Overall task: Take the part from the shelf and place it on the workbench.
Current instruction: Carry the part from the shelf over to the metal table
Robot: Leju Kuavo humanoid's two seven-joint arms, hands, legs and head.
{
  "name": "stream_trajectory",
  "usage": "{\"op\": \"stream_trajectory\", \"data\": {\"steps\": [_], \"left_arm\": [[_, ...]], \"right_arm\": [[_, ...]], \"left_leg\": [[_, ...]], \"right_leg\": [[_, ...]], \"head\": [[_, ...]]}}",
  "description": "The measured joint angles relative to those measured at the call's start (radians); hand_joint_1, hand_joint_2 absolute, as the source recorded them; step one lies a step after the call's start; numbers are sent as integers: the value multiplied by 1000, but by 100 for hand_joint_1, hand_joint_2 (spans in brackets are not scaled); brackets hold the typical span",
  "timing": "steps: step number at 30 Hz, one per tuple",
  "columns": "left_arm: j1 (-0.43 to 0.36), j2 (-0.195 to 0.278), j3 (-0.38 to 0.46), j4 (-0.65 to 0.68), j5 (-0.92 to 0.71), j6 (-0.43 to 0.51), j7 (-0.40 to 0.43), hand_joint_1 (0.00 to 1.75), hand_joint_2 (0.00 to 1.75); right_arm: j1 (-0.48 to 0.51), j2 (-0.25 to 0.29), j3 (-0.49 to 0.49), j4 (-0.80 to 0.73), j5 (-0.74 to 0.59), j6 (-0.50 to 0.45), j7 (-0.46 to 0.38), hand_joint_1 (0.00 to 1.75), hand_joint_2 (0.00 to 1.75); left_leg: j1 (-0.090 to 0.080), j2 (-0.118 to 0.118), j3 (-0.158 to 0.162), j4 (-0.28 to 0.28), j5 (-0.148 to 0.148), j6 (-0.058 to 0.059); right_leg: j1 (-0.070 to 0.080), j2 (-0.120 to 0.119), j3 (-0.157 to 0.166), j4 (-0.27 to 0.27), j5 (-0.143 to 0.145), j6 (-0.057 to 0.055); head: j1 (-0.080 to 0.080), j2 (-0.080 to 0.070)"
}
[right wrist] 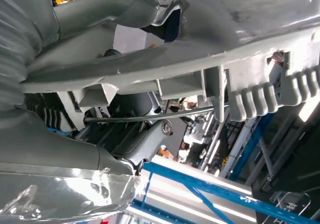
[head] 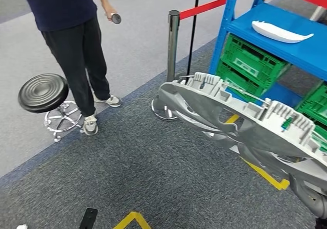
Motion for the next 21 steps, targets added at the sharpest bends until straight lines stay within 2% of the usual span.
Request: {"op": "stream_trajectory", "data": {"steps": [1,2,3,4,5,7,8,9,10,11,12,13,15,16,18,19,20,21], "left_arm": [[1,0,0,0,-2,4,5,0,175],[3,-1,0,0,-5,9,9,0,175],[6,-1,0,0,-7,12,13,0,175],[8,-2,0,0,-8,15,15,0,175],[8,-2,0,0,-9,18,17,0,175],[6,-4,0,0,-17,28,21,0,175],[5,-4,-1,0,-22,34,25,0,175],[6,-5,-1,0,-28,40,29,0,175],[6,-5,-1,0,-32,45,33,0,175],[7,-5,-2,0,-34,48,35,0,175],[7,-5,-2,0,-36,49,37,0,175],[7,-5,-2,0,-37,50,37,0,175],[4,-6,-3,0,-38,50,37,0,175],[4,-6,-5,0,-38,50,37,0,175],[5,-6,-7,0,-38,50,37,0,175],[6,-6,-8,0,-39,50,37,0,175],[5,-6,-8,0,-39,51,37,0,175],[5,-6,-9,0,-41,53,37,0,175]], "right_arm": [[-1,0,-1,0,1,0,0,175,175],[-2,0,-2,-1,3,-1,0,175,175],[-4,0,-2,-1,4,-2,-1,175,175],[-5,0,-2,-1,5,-3,-1,175,175],[-7,0,-3,-1,4,-6,-1,175,175],[-8,2,-8,-1,0,-13,-3,175,175],[-9,3,-12,-1,-2,-16,-3,175,175],[-11,5,-15,-1,-4,-19,-3,175,175],[-14,7,-18,-1,-6,-21,-3,175,175],[-17,9,-19,-1,-8,-23,-3,175,175],[-19,11,-21,-1,-10,-23,-4,175,175],[-21,12,-22,-1,-12,-24,-4,175,175],[-22,15,-25,-1,-14,-26,-5,175,175],[-23,17,-26,-1,-15,-27,-7,175,175],[-24,20,-27,-1,-16,-31,-11,175,175],[-26,21,-27,-1,-15,-34,-14,175,175],[-27,22,-28,-2,-15,-35,-16,175,175],[-28,23,-29,-2,-14,-37,-17,175,175]], "left_leg": [[0,-9,-6,2,3,-6],[2,-17,-11,2,7,-10],[3,-13,-15,5,6,-15],[2,4,-23,19,-4,-20],[1,27,-38,51,-25,-25],[1,71,-95,171,-88,-32],[2,78,-126,236,-115,-34],[3,81,-146,280,-127,-34],[3,81,-149,289,-120,-33],[3,84,-132,259,-96,-30],[1,92,-98,198,-63,-25],[-3,113,-59,127,-35,-19],[-11,148,-9,27,-10,-9],[-15,155,-4,10,-12,-5],[-15,135,-4,0,-8,3],[-13,125,-3,-4,-6,8],[-10,115,0,-8,-3,14],[-7,105,2,-11,-1,18]], "right_leg": [[1,4,1,-3,-4,-5],[2,-5,0,-1,-2,-13],[2,-14,-1,0,0,-19],[2,-23,-1,0,2,-26],[2,-34,0,-1,2,-32],[4,-57,-1,-2,2,-40],[5,-68,-2,-2,1,-42],[6,-80,-2,-1,1,-43],[7,-90,-2,-1,1,-43],[8,-100,-1,-1,0,-43],[9,-110,1,-1,0,-42],[10,-118,2,-1,-1,-40],[15,-133,3,-1,-5,-33],[18,-142,4,-3,-5,-28],[18,-156,7,-7,-8,-18],[16,-148,5,1,-16,-14],[16,-130,-6,28,-34,-10],[15,-106,-28,76,-61,-8]], "head": [[0,0],[0,0],[-1,0],[-3,0],[-6,0],[-11,0],[-11,0],[-11,0],[-11,0],[-11,0],[-11,0],[-11,0],[-10,0],[-9,0],[-9,0],[-9,0],[-7,0],[-5,0]]}}
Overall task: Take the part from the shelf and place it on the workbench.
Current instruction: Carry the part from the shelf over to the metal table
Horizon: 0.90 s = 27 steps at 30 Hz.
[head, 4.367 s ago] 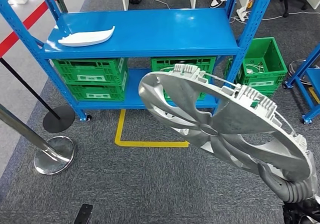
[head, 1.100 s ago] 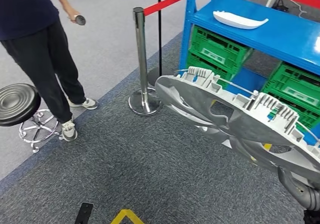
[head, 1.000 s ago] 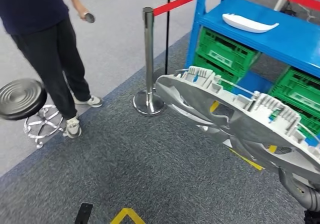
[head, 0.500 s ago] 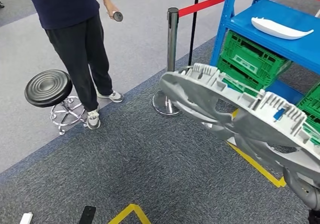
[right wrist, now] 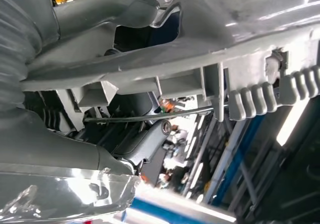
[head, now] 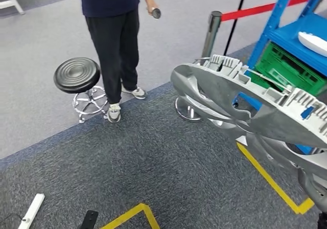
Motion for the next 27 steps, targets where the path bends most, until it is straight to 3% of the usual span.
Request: {"op": "stream_trajectory", "data": {"steps": [2,3,4,5,6,8,10,12,14,16,18,19,20,21,23,25,27], "left_arm": [[-3,-1,-1,0,-3,4,0,0,175],[-3,-2,-1,0,-4,5,0,0,175],[-3,-2,-1,0,-4,6,0,0,175],[-3,-3,-1,0,-4,6,0,0,175],[-3,-3,-1,0,-4,7,1,0,175],[-5,-3,-1,0,-4,7,1,0,175],[-5,-4,-1,0,-4,7,2,0,175],[-2,-3,-1,0,-4,7,2,0,175],[0,-4,-1,0,-4,7,2,0,175],[-1,-6,-1,0,-4,7,3,0,175],[-2,-6,-1,0,-4,7,3,0,175],[-2,-7,-1,0,-4,7,3,0,175],[-1,-6,-1,0,-4,7,4,0,175],[-1,-6,-1,0,-4,8,4,0,175],[-2,-6,-1,0,-4,9,4,0,175],[-5,-6,-1,0,-3,9,4,0,175],[-5,-5,-1,0,-3,11,4,0,175]], "right_arm": [[-3,1,-2,0,2,-3,-1,175,175],[-4,1,-2,1,4,-4,-1,175,175],[-6,2,-2,1,5,-5,-1,175,175],[-7,2,-2,2,2,-5,-1,175,175],[-8,2,-2,2,-6,-1,-1,175,175],[-10,2,-4,1,-45,17,-2,175,175],[-14,2,-9,1,-94,39,-4,175,175],[-20,2,-15,0,-120,53,-5,175,175],[-23,2,-19,-3,-124,59,-5,175,175],[-24,2,-24,-6,-122,60,-4,175,175],[-24,2,-31,-7,-114,60,-3,175,175],[-24,2,-33,-7,-108,60,-2,175,175],[-25,2,-34,-7,-102,59,-2,175,175],[-25,2,-34,-7,-97,59,-2,175,175],[-25,2,-35,-7,-92,58,-2,175,175],[-26,3,-37,-7,-90,57,-3,175,175],[-27,3,-39,-7,-88,56,-3,175,175]], "left_leg": [[0,-21,0,0,0,5],[-1,-32,1,0,0,5],[0,-43,2,1,0,5],[1,-55,4,2,0,5],[2,-68,6,3,-1,3],[4,-92,6,8,-3,-4],[4,-111,-3,13,0,-16],[6,-125,-12,14,4,-25],[5,-97,-27,41,-15,-35],[4,-46,-75,143,-72,-44],[8,-27,-138,271,-124,-49],[9,-25,-153,301,-127,-50],[10,-23,-148,292,-111,-49],[10,-19,-124,246,-81,-46],[4,14,-52,109,-23,-38],[-3,39,-13,29,-7,-29],[-6,26,-13,17,-7,-18]], "right_leg": [[1,33,-65,136,-58,2],[1,38,-93,185,-70,3],[1,39,-106,201,-64,4],[0,41,-97,174,-36,4],[-2,47,-72,114,3,6],[-11,83,-9,-22,59,11],[-14,107,18,-76,67,8],[-12,94,18,-78,69,-4],[-12,76,19,-79,71,-18],[-11,55,20,-80,70,-27],[-9,32,20,-80,69,-32],[-8,20,20,-80,68,-33],[-7,9,21,-80,67,-33],[-7,-1,22,-80,67,-32],[-4,-19,26,-78,63,-26],[0,-36,28,-79,59,-17],[1,-54,33,-85,57,-6]], "head": [[4,0],[5,0],[5,0],[5,0],[5,0],[6,0],[6,0],[6,0],[2,0],[-2,0],[-4,0],[-4,0],[-4,0],[-4,0],[-4,0],[-4,0],[-2,0]]}}
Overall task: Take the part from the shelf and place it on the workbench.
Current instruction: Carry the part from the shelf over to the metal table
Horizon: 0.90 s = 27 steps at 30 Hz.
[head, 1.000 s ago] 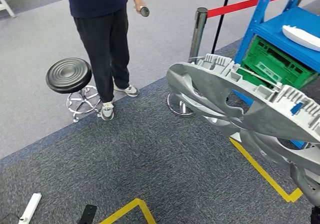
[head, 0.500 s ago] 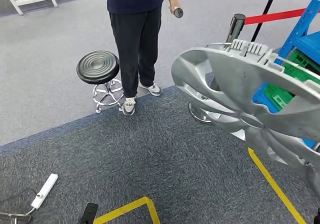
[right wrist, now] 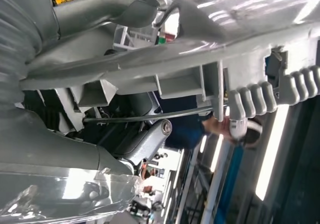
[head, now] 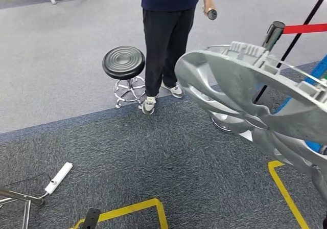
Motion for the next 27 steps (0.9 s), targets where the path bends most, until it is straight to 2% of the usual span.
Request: {"op": "stream_trajectory", "data": {"steps": [1,3,5,6,7,8,9,10,11,12,13,14,15,16,18,20,21,23,27], "left_arm": [[2,1,0,0,0,1,0,0,175],[3,2,0,0,0,3,0,0,175],[1,1,0,0,-1,4,0,0,175],[2,0,0,0,-2,4,0,0,175],[2,0,0,0,-2,4,1,0,175],[3,0,0,0,-2,4,3,0,175],[4,0,0,0,-1,4,4,0,175],[4,0,1,0,1,3,6,0,175],[4,0,1,0,2,3,8,0,175],[3,0,1,0,3,3,8,0,175],[3,1,1,0,3,3,9,0,175],[4,1,1,0,3,2,10,0,175],[5,2,1,0,3,2,10,0,175],[8,2,1,0,3,2,10,0,175],[10,1,1,0,3,2,11,0,175],[8,1,1,0,2,2,11,0,175],[7,0,1,0,2,2,11,0,175],[7,0,1,0,1,1,11,0,175],[7,0,1,0,1,1,11,0,175]], "right_arm": [[-1,0,0,0,2,-1,-1,175,175],[-2,1,0,0,5,-2,-4,175,175],[-1,2,-1,-1,7,-3,-6,175,175],[0,3,-1,-1,8,-4,-7,175,175],[1,5,-1,-1,9,-4,-7,175,175],[1,6,-1,-1,10,-5,-7,175,175],[2,8,-1,-1,10,-6,-7,175,175],[1,9,-1,-1,11,-7,-7,175,175],[1,10,-1,-1,11,-8,-7,175,175],[2,10,-2,-1,12,-9,-7,175,175],[2,10,-2,-1,12,-10,-8,175,175],[3,11,-3,-1,13,-11,-8,175,175],[3,11,-3,-1,13,-13,-8,175,175],[2,11,-3,-1,14,-15,-7,175,175],[2,11,-3,-3,15,-17,-7,175,175],[4,12,-5,-6,15,-17,-8,175,175],[4,12,-5,-7,15,-17,-8,175,175],[4,12,-6,-7,15,-17,-8,175,175],[4,12,-6,-7,15,-17,-8,175,175]], "left_leg": [[1,-10,2,-4,2,6],[6,-29,8,-13,7,17],[8,-48,11,-14,7,24],[7,-59,11,-14,7,26],[7,-70,11,-14,6,27],[7,-81,12,-13,6,27],[7,-93,14,-13,6,26],[8,-105,16,-12,5,24],[8,-117,17,-11,3,21],[7,-128,16,-8,2,16],[7,-138,13,-6,3,12],[8,-147,8,-5,5,7],[10,-155,4,-4,8,2],[11,-155,1,-2,7,-2],[10,-120,-19,39,-20,-12],[9,-69,-77,155,-81,-20],[10,-57,-105,211,-106,-22],[12,-51,-134,268,-129,-23],[12,-51,-134,268,-129,-23]], "right_leg": [[-2,2,1,1,-4,5],[-4,37,-19,50,-36,12],[-5,82,-82,176,-95,14],[-5,90,-116,238,-116,15],[-5,93,-139,275,-120,15],[-5,94,-145,275,-105,16],[-6,97,-130,235,-73,16],[-8,107,-101,169,-33,17],[-11,127,-69,100,-5,18],[-15,146,-41,45,12,18],[-17,160,-25,13,17,16],[-16,165,-20,4,13,12],[-16,158,-18,2,14,6],[-15,148,-18,2,16,1],[-15,127,-14,0,16,-11],[-12,104,-11,-1,14,-19],[-11,95,-11,-1,13,-21],[-10,86,-11,-1,12,-23],[-10,86,-11,-1,12,-23]], "head": [[0,0],[4,0],[9,0],[10,0],[10,0],[10,0],[10,0],[10,0],[10,0],[10,0],[9,0],[9,0],[8,0],[8,0],[3,0],[-1,0],[-1,0],[-1,0],[-1,0]]}}
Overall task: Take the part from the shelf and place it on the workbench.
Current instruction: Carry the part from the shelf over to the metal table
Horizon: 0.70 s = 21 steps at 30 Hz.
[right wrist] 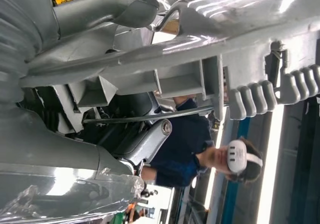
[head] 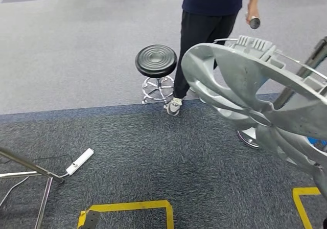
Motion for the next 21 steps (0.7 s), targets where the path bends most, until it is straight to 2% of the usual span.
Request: {"op": "stream_trajectory", "data": {"steps": [4,6,7,8,10,11,12,13,14,15,16,17,18,19,21], "left_arm": [[0,0,0,0,-1,0,1,0,175],[2,0,0,0,-2,-2,3,0,175],[2,-1,0,0,-2,-2,4,0,175],[3,0,0,0,-2,-4,7,0,175],[2,0,0,0,-3,-9,15,0,175],[3,0,1,0,-4,-11,21,0,175],[4,0,1,0,-5,-12,25,0,175],[5,0,1,0,-5,-11,31,0,175],[6,0,1,0,-4,-8,37,0,175],[7,1,1,0,-4,-6,42,0,175],[8,1,1,0,-3,-4,46,0,175],[8,1,1,0,-3,-2,49,0,175],[9,2,1,0,-2,-2,51,0,175],[10,4,1,0,0,-2,52,0,175],[17,8,1,0,1,-4,54,0,175]], "right_arm": [[0,0,0,0,0,0,0,175,175],[0,0,-1,0,1,0,1,175,175],[1,0,-1,-1,1,0,1,175,175],[0,0,-2,-2,2,0,1,175,175],[1,0,-3,-6,3,1,2,175,175],[1,0,-3,-7,4,1,2,175,175],[3,0,-3,-7,5,1,2,175,175],[5,0,-3,-7,7,1,2,175,175],[8,0,-3,-7,10,2,2,175,175],[10,0,-3,-7,15,4,2,175,175],[12,0,-4,-8,19,7,1,175,175],[13,0,-4,-9,25,10,0,175,175],[15,0,-4,-10,30,13,0,175,175],[17,1,-4,-11,35,15,-2,175,175],[21,3,-3,-15,44,18,-9,175,175]], "left_leg": [[0,0,-11,22,-5,0],[1,1,-9,12,20,2],[-3,22,28,-61,55,5],[-4,29,67,-140,90,16],[-8,29,132,-270,133,41],[-6,4,132,-272,134,51],[-7,-10,133,-272,133,53],[-7,-22,134,-271,133,54],[-7,-35,137,-271,133,54],[-6,-47,140,-271,132,53],[-5,-59,143,-271,131,51],[-6,-71,143,-268,130,47],[-6,-81,141,-266,130,42],[-5,-91,138,-266,132,36],[-1,-106,131,-268,136,25]], "right_leg": [[0,-5,0,0,0,-1],[1,-21,2,0,-3,-1],[4,-36,6,2,-7,3],[5,-43,9,9,-19,12],[6,-25,-38,121,-85,33],[5,-7,-78,198,-120,40],[5,5,-117,269,-143,40],[5,6,-134,290,-137,40],[5,8,-131,270,-112,39],[4,14,-108,214,-73,38],[2,30,-77,141,-36,38],[-1,50,-46,74,-11,38],[-3,66,-24,29,2,36],[-3,77,-14,9,2,33],[1,66,-10,6,3,22]], "head": [[0,0],[0,0],[0,0],[2,0],[9,0],[13,0],[15,0],[16,0],[15,0],[16,0],[16,0],[16,0],[15,0],[15,0],[14,0]]}}
